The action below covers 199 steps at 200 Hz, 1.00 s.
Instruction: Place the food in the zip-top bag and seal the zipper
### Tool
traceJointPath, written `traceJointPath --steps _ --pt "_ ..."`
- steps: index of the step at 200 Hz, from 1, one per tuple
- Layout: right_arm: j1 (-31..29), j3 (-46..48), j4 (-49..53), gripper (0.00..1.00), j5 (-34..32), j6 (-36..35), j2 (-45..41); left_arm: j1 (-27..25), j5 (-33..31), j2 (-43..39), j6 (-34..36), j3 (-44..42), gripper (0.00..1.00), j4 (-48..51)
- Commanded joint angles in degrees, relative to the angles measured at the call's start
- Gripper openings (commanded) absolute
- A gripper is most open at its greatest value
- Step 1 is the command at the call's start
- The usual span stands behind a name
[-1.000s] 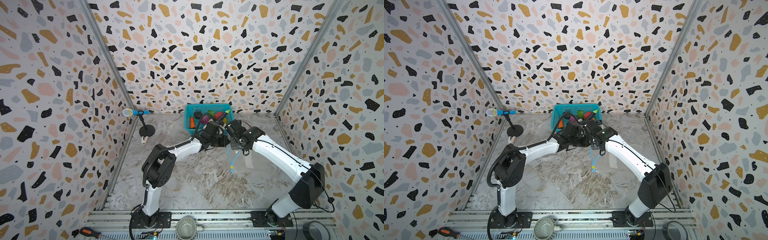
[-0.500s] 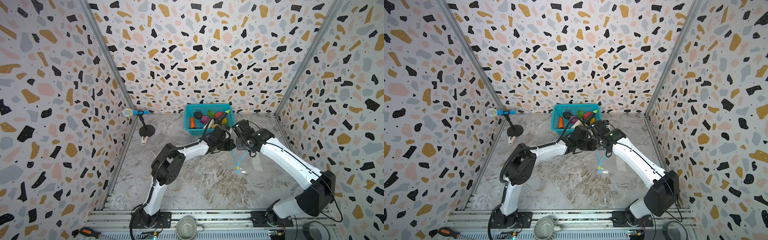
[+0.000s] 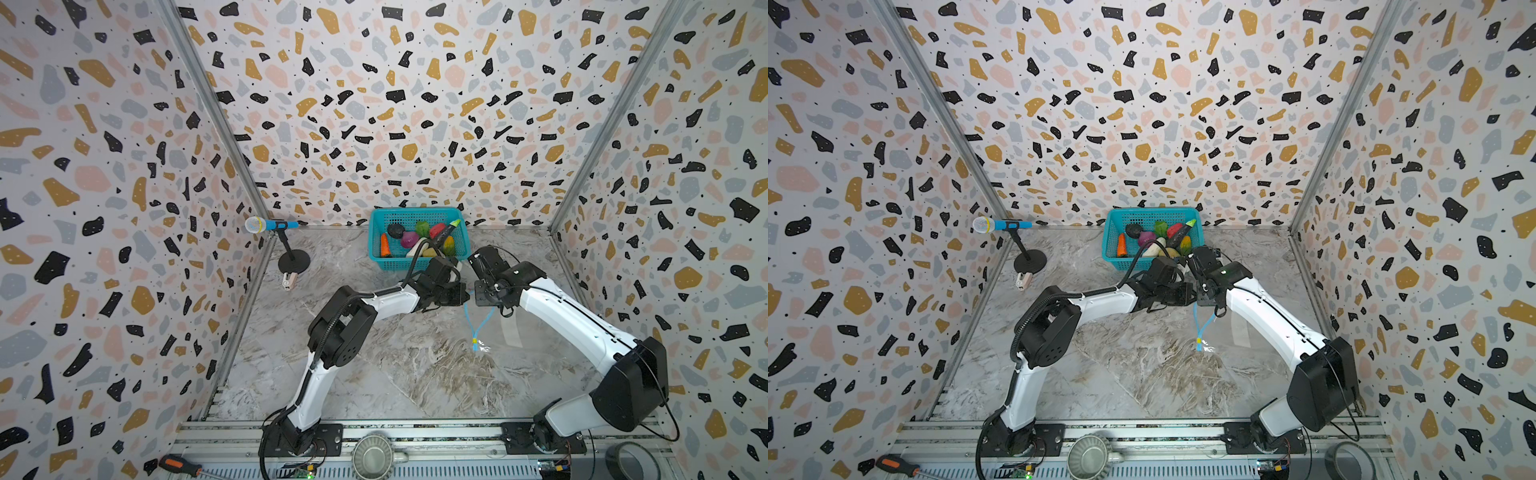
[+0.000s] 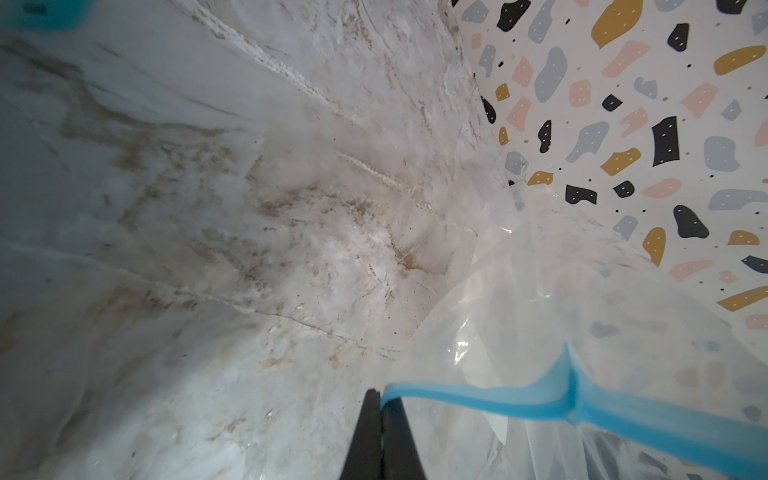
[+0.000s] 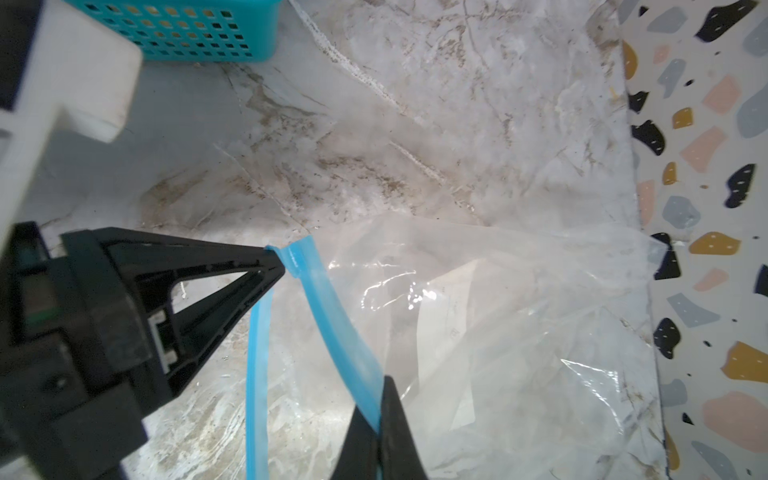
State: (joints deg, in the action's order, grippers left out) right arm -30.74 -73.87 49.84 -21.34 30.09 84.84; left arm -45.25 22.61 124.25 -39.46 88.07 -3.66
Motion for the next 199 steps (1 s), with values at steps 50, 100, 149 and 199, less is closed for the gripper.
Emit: traceJointPath --steps 50,100,149,199 --pt "1.6 1.7 -6.4 0.00 7.8 -1.8 4.3 0.3 -0.5 -0.7 3.3 2.0 0.14 3.0" --pt "2.4 2.7 -7.8 0.00 8.8 -1.8 5.7 3.3 -1.8 -2.6 7.5 4.0 0.33 6.1" --pt "2.9 1.7 -7.3 0.00 9.2 -2.3 6.2 7.9 -8.2 -2.3 13.7 16.1 0.44 16.1" --pt "3.0 -0.1 -6.7 0.00 9.6 -2.6 7.1 14.3 -20.2 7.1 17.0 35.6 0.58 29.4"
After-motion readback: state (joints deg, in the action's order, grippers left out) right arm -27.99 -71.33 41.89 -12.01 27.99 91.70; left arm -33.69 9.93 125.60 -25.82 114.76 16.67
